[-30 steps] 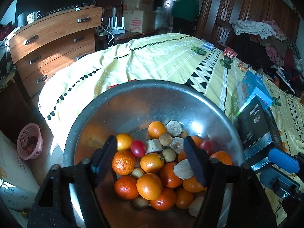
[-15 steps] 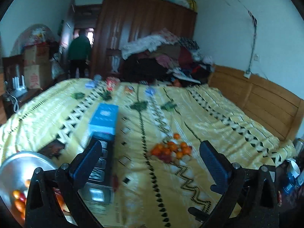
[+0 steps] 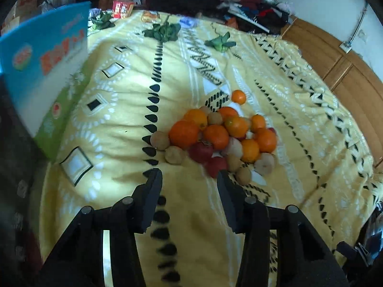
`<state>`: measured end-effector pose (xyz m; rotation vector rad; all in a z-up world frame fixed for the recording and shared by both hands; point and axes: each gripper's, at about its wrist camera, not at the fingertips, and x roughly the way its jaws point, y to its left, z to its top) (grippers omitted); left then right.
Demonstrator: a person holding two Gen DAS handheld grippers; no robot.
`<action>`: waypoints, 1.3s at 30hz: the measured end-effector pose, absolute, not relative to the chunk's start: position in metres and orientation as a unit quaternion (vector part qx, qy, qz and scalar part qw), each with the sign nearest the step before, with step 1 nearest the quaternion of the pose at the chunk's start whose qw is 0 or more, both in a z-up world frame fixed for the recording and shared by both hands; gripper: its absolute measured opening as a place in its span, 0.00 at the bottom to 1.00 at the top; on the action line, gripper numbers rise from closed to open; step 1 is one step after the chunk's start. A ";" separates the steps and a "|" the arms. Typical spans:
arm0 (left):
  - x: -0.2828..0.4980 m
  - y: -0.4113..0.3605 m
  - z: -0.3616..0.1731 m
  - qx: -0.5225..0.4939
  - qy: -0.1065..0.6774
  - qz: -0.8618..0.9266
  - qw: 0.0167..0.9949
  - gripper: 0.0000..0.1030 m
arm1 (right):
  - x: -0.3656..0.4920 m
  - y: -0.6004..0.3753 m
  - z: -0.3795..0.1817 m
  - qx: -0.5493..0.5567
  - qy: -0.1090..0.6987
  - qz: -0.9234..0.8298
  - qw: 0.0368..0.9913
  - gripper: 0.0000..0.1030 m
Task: Organize fruits
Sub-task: 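Move both empty tools back over the fruit pile, then grasp a small brown round fruit with the left tool while the right tool grasps a pale cube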
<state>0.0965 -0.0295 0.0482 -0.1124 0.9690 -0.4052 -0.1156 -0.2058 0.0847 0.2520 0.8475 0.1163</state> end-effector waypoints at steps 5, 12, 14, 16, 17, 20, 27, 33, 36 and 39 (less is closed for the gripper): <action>0.118 -0.041 0.029 -0.028 0.476 -0.176 0.861 0.40 | -0.099 -0.223 0.072 0.140 0.411 0.054 0.899 0.76; 0.137 -0.042 0.015 -0.032 0.476 -0.170 0.862 0.40 | -0.085 -0.226 0.061 0.145 0.413 0.065 0.897 0.74; 0.139 -0.043 0.011 -0.030 0.476 -0.163 0.864 0.32 | -0.080 -0.226 0.059 0.144 0.417 0.070 0.895 0.65; 0.139 -0.042 0.011 -0.033 0.476 -0.158 0.864 0.24 | -0.070 -0.226 0.059 0.143 0.421 0.079 0.892 0.51; 0.136 -0.040 0.013 -0.039 0.473 -0.162 0.865 0.24 | -0.065 -0.226 0.060 0.141 0.422 0.083 0.892 0.40; 0.122 -0.039 0.023 -0.044 0.461 -0.171 0.870 0.24 | -0.043 -0.227 0.062 0.129 0.419 0.087 0.895 0.37; 0.092 -0.036 0.045 -0.057 0.442 -0.203 0.872 0.24 | 0.029 -0.220 0.056 0.062 0.428 0.103 0.896 0.39; 0.089 -0.037 0.050 -0.062 0.440 -0.211 0.871 0.24 | 0.061 -0.203 0.039 -0.046 0.443 0.105 0.889 0.37; 0.088 -0.039 0.048 -0.063 0.443 -0.214 0.868 0.24 | 0.061 -0.198 0.031 -0.085 0.440 0.099 0.888 0.36; 0.086 -0.039 0.047 -0.064 0.444 -0.214 0.868 0.24 | 0.055 -0.190 0.029 -0.111 0.436 0.104 0.887 0.36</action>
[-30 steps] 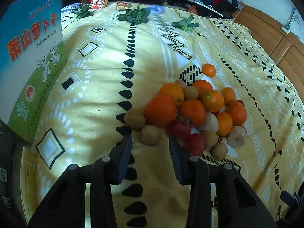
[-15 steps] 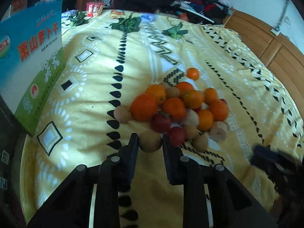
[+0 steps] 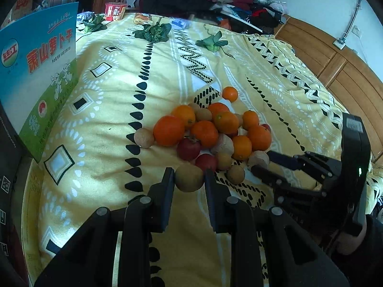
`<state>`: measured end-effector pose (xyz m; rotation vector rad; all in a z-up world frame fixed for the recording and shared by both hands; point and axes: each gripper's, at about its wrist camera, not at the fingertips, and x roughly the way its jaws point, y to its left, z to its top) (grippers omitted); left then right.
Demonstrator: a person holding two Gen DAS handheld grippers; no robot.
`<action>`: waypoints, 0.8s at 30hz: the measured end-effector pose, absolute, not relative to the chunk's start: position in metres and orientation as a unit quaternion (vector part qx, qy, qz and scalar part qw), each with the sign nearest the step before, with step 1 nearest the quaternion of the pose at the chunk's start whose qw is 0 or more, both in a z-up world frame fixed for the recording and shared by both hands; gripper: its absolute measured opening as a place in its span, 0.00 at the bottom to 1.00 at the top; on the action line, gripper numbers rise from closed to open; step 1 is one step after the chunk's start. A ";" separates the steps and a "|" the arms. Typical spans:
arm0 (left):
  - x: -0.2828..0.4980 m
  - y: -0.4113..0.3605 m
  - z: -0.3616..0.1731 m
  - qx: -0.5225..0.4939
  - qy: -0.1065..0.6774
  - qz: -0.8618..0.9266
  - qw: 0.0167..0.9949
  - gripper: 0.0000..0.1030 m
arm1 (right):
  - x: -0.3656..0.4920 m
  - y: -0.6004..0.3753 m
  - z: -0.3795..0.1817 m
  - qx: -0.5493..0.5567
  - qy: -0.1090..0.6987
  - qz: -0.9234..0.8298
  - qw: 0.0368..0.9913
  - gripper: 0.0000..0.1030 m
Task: Organize fruits
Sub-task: 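Grasp a small brown round fruit with the left tool while the right tool grasps a pale cube, then carry both items over the steel bowl and open both tools to drop them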
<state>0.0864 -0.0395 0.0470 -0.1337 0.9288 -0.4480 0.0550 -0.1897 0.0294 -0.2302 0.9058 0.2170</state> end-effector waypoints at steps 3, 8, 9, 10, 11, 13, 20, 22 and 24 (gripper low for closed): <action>0.082 -0.039 0.051 -0.064 0.439 -0.214 0.870 0.24 | 0.046 -0.186 0.031 -0.112 0.434 0.111 0.887 0.30; 0.074 -0.039 0.069 -0.058 0.425 -0.213 0.878 0.24 | 0.039 -0.197 0.056 -0.051 0.409 0.102 0.905 0.23; 0.071 -0.038 0.075 -0.057 0.421 -0.214 0.880 0.24 | 0.037 -0.197 0.064 -0.042 0.401 0.102 0.909 0.23; 0.069 -0.036 0.082 -0.054 0.417 -0.212 0.882 0.24 | 0.034 -0.197 0.073 -0.032 0.394 0.104 0.913 0.23; 0.066 -0.034 0.089 -0.050 0.413 -0.209 0.885 0.24 | 0.031 -0.196 0.081 -0.022 0.389 0.108 0.915 0.23; 0.058 -0.026 0.107 -0.050 0.404 -0.203 0.891 0.24 | 0.025 -0.191 0.097 -0.006 0.377 0.115 0.919 0.23; 0.019 0.038 0.177 -0.066 0.347 -0.168 0.920 0.24 | 0.002 -0.161 0.155 0.034 0.334 0.157 0.929 0.23; 0.006 0.060 0.192 -0.072 0.333 -0.156 0.927 0.24 | -0.004 -0.146 0.173 0.038 0.319 0.174 0.931 0.23; -0.009 0.084 0.206 -0.071 0.318 -0.135 0.936 0.24 | -0.008 -0.129 0.186 0.036 0.308 0.191 0.931 0.23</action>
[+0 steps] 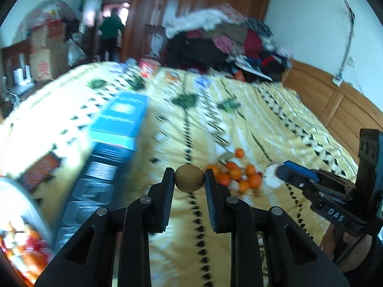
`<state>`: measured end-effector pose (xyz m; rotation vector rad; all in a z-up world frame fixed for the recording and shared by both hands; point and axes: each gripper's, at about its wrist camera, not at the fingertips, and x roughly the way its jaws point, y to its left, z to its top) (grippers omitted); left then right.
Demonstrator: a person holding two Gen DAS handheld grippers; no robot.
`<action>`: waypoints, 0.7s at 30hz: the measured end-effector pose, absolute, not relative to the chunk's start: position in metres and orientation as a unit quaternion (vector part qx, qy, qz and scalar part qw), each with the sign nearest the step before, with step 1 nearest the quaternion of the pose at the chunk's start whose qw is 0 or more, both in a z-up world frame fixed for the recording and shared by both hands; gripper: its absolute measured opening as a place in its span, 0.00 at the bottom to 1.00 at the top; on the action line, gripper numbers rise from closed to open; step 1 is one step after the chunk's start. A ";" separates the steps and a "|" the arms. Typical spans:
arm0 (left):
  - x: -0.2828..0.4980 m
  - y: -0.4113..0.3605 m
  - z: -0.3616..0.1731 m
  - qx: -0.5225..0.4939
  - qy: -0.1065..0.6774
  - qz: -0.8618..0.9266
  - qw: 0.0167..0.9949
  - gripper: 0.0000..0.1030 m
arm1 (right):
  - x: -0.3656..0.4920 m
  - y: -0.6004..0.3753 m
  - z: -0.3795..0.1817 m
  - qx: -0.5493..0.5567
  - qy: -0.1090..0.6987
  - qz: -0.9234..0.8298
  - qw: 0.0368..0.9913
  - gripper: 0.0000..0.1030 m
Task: Organize fruits
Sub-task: 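Carry both items over the steel bowl and open both tools to drop them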
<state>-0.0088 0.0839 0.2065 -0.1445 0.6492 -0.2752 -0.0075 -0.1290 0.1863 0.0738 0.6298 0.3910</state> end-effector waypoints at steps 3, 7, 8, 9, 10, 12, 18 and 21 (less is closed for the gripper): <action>-0.029 0.127 0.217 -0.078 0.310 -0.092 0.943 0.24 | -0.014 -0.093 0.207 0.032 0.293 0.228 0.928 0.23; -0.052 0.187 0.219 -0.080 0.316 -0.009 0.945 0.24 | -0.020 -0.030 0.224 0.024 0.286 0.288 0.913 0.23; -0.057 0.202 0.217 -0.077 0.320 0.014 0.944 0.24 | -0.021 -0.014 0.227 0.020 0.287 0.302 0.909 0.23; -0.063 0.221 0.215 -0.085 0.325 0.033 0.941 0.24 | -0.022 -0.001 0.228 0.017 0.288 0.313 0.905 0.23; -0.068 0.234 0.212 -0.090 0.329 0.048 0.939 0.24 | -0.024 0.014 0.230 0.012 0.289 0.327 0.900 0.23; -0.079 0.262 0.206 -0.089 0.335 0.086 0.934 0.24 | -0.029 0.046 0.231 -0.001 0.291 0.353 0.889 0.23; -0.099 0.322 0.177 -0.105 0.359 0.142 0.916 0.24 | -0.045 0.138 0.216 -0.040 0.318 0.413 0.853 0.23; -0.105 0.335 0.163 -0.110 0.371 0.152 0.909 0.24 | -0.050 0.166 0.206 -0.056 0.333 0.426 0.839 0.23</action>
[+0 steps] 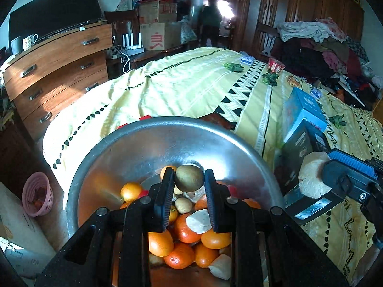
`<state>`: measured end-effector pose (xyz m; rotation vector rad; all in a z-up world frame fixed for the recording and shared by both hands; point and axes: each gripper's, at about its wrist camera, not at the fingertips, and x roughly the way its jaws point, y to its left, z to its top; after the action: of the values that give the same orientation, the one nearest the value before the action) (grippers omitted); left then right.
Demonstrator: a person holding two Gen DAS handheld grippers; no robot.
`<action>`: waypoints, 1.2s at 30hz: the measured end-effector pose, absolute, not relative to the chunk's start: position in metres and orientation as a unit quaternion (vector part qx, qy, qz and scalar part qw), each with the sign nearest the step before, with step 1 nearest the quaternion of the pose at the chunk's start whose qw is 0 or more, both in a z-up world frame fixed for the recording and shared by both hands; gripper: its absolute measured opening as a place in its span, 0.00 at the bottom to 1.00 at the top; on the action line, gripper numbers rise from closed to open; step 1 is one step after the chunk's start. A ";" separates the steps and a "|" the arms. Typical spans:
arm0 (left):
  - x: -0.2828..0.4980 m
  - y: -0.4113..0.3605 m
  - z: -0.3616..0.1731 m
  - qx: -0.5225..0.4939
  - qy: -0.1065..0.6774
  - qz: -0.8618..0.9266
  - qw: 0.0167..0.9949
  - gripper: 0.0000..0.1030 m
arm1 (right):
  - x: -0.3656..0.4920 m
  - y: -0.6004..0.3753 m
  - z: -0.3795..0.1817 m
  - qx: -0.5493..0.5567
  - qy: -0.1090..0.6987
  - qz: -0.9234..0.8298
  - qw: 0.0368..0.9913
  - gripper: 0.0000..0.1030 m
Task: Organize fruits
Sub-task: 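Carry both items over the steel bowl and open both tools to drop them, then move both empty tools back over the remaining fruit pile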
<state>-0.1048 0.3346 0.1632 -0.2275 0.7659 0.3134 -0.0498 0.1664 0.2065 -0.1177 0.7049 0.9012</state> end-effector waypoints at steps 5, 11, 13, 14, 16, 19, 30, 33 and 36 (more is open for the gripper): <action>-0.110 0.345 0.151 -0.115 0.383 0.161 0.902 0.24 | -0.052 0.187 0.190 -0.074 0.359 0.426 0.827 0.23; -0.111 0.353 0.143 -0.128 0.387 0.158 0.899 0.24 | -0.053 0.196 0.181 -0.083 0.376 0.419 0.822 0.23; -0.111 0.355 0.142 -0.130 0.388 0.158 0.899 0.24 | -0.055 0.201 0.181 -0.086 0.378 0.419 0.821 0.23; -0.111 0.356 0.141 -0.130 0.388 0.158 0.898 0.24 | -0.056 0.203 0.182 -0.086 0.378 0.419 0.821 0.23; -0.111 0.356 0.141 -0.131 0.389 0.158 0.898 0.24 | -0.056 0.206 0.182 -0.087 0.379 0.419 0.821 0.23; -0.111 0.357 0.141 -0.131 0.389 0.157 0.898 0.24 | -0.056 0.210 0.181 -0.088 0.380 0.418 0.821 0.23; -0.109 0.359 0.136 -0.129 0.396 0.158 0.895 0.24 | -0.055 0.214 0.178 -0.088 0.384 0.423 0.816 0.25; -0.109 0.358 0.136 -0.128 0.398 0.168 0.893 0.30 | -0.057 0.214 0.179 -0.084 0.381 0.425 0.817 0.25; -0.110 0.355 0.141 -0.127 0.393 0.173 0.894 0.46 | -0.060 0.209 0.184 -0.079 0.373 0.424 0.821 0.43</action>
<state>-0.1105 0.3546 0.1414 -0.2626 0.8158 0.3584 -0.0601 0.2088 0.1843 -0.1682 0.7941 0.9023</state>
